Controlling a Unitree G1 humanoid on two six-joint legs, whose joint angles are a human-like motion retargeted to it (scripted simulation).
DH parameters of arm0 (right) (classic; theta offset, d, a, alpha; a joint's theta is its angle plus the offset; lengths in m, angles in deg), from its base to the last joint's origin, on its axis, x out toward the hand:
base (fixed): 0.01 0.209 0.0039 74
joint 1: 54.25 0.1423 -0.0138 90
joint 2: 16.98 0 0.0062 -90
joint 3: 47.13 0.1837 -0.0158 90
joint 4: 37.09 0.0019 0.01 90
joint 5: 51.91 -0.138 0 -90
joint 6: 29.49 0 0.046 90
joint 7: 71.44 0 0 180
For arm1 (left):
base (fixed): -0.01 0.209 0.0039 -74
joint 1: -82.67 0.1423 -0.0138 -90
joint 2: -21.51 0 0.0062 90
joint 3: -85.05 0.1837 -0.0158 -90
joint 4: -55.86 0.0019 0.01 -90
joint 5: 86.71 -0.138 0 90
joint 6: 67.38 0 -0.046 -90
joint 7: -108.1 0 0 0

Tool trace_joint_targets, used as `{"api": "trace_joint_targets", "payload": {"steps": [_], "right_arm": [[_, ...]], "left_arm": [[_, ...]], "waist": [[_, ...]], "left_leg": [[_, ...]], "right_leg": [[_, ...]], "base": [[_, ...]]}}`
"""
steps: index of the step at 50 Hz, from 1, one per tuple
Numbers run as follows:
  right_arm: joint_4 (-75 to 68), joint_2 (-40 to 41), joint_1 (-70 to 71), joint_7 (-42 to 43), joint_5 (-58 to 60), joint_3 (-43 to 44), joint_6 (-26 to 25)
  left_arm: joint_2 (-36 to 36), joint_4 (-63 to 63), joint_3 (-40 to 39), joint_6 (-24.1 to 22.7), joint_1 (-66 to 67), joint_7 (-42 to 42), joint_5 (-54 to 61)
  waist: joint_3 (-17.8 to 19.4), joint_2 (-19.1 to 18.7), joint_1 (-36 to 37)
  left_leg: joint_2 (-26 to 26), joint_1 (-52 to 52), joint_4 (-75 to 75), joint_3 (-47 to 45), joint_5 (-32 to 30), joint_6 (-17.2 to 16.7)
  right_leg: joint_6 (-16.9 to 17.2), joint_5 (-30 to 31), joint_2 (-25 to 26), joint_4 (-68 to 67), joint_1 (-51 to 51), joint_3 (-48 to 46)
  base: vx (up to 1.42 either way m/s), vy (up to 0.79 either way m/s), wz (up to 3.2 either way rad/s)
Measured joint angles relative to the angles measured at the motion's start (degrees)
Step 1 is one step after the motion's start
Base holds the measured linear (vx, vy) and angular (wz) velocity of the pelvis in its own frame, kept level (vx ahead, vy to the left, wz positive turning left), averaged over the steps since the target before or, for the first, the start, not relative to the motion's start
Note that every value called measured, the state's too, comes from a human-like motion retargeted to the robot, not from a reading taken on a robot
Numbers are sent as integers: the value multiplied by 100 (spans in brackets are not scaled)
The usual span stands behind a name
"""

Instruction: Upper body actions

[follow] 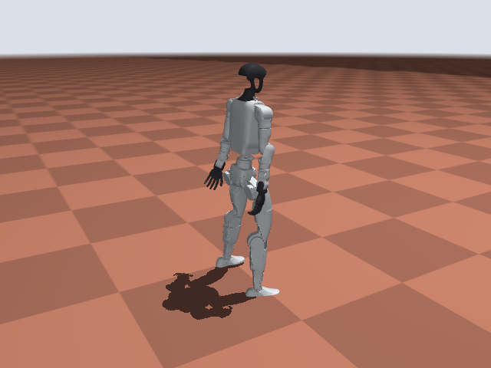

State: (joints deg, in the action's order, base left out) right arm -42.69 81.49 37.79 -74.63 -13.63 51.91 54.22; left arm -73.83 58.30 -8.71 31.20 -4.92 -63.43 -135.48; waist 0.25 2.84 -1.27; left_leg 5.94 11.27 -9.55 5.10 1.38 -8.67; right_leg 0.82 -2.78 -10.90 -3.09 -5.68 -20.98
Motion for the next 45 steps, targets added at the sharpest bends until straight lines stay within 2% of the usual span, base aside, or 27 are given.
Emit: {"api": "trace_joint_targets", "payload": {"steps": [2,5,7,8,11,12,14,19,23,26,27,28,30,35,37,38,41,45], "right_arm": [[41,-40,-22,-6,-67,4,-2],[97,-62,-5,14,-156,3,-37],[123,-38,-34,135,-258,5,49],[116,-20,-58,192,-285,-2,165],[80,51,-101,233,-187,-139,486],[81,70,-100,236,-110,-183,521],[103,113,-75,345,59,-250,499],[236,224,-102,922,-72,-368,647],[180,259,-94,508,40,-432,716],[46,217,-58,269,228,-475,669],[9,198,-58,256,290,-482,630],[-15,179,-77,279,342,-487,580],[-63,142,-107,350,413,-488,468],[-131,31,-105,300,417,-300,260],[-152,-10,-79,236,309,-287,243],[-158,-16,-69,218,246,-295,232],[-133,11,-29,199,91,-233,189],[43,-24,-124,114,44,-130,410]], "left_arm": [[-53,18,32,29,17,-14,-50],[-139,-2,58,52,-18,-191,-205],[-155,-58,141,34,-62,-360,-290],[-141,-81,185,26,-91,-446,-325],[-104,-137,214,-4,-154,-696,-377],[-99,-150,200,-34,-173,-781,-370],[-81,-160,167,-164,-236,-1014,-289],[47,-167,231,-453,-389,-1565,51],[104,-211,155,-411,-434,-1569,88],[97,-208,131,-399,-434,-1551,119],[81,-202,123,-405,-421,-1547,117],[57,-196,117,-415,-394,-1540,106],[9,-175,104,-429,-346,-1540,49],[-161,-162,145,-420,-256,-1412,-181],[-199,-170,191,-464,-208,-1343,-241],[-201,-187,210,-489,-172,-1319,-285],[-155,-239,298,-491,-139,-1277,-489],[-126,-227,486,-240,-290,-1194,-736]], "waist": [[-69,-16,-63],[-125,-116,-82],[-141,-149,42],[-153,-175,137],[-168,-384,243],[-159,-431,208],[-138,-428,112],[-116,-441,-93],[-97,-252,-37],[-76,-78,-115],[-71,-38,-137],[-72,-39,-142],[-98,-7,-80],[-49,-101,-140],[-73,-116,-27],[-82,-103,12],[-54,-66,29],[59,-40,31]], "left_leg": [[-234,-135,90,-29,251,418],[-393,-251,290,-185,249,565],[-510,-300,318,-324,299,640],[-542,-344,352,-407,321,704],[-424,-474,504,-461,285,802],[-426,-503,535,-432,268,828],[-569,-540,585,-392,231,908],[-758,-577,663,-241,134,1044],[-962,-632,683,-296,122,1122],[-1205,-674,682,-223,95,1150],[-1272,-693,683,-194,89,1154],[-1291,-716,686,-168,90,1151],[-1355,-739,691,-206,96,1162],[-1441,-761,695,-57,42,1218],[-1451,-705,685,-171,57,1268],[-1467,-676,670,-222,67,1295],[-1530,-525,484,-210,116,1280],[-1639,-211,-60,-72,320,994]], "right_leg": [[102,-16,-168,-33,0,-55],[187,23,-319,-152,-92,2],[89,153,-423,-284,-209,149],[-72,212,-427,-374,-273,245],[-973,246,-207,-667,-384,324],[-1087,230,-128,-738,-381,348],[-795,92,43,-878,-352,554],[-538,-159,621,-1452,-567,895],[-446,-349,1017,-1408,-521,834],[-204,-348,1188,-1048,-353,569],[-234,-302,1247,-912,-294,498],[-521,-195,1331,-797,-249,453],[-899,1,1290,-492,-77,-40],[-599,-68,1553,-503,-215,1268],[-514,-13,1172,-350,-113,248],[-551,-2,1148,-264,-87,109],[-604,-2,1203,-131,-135,447],[-472,1,962,3,-142,311]], "base": [[15,58,8],[8,63,-17],[3,65,-47],[3,47,-60],[3,40,-33],[2,43,23],[-1,34,21],[0,25,30],[1,12,0],[1,7,33],[2,7,34],[4,6,17],[4,5,-9],[0,8,23],[-3,7,-31],[-5,3,-33],[-8,-1,9],[-9,3,61]]}}
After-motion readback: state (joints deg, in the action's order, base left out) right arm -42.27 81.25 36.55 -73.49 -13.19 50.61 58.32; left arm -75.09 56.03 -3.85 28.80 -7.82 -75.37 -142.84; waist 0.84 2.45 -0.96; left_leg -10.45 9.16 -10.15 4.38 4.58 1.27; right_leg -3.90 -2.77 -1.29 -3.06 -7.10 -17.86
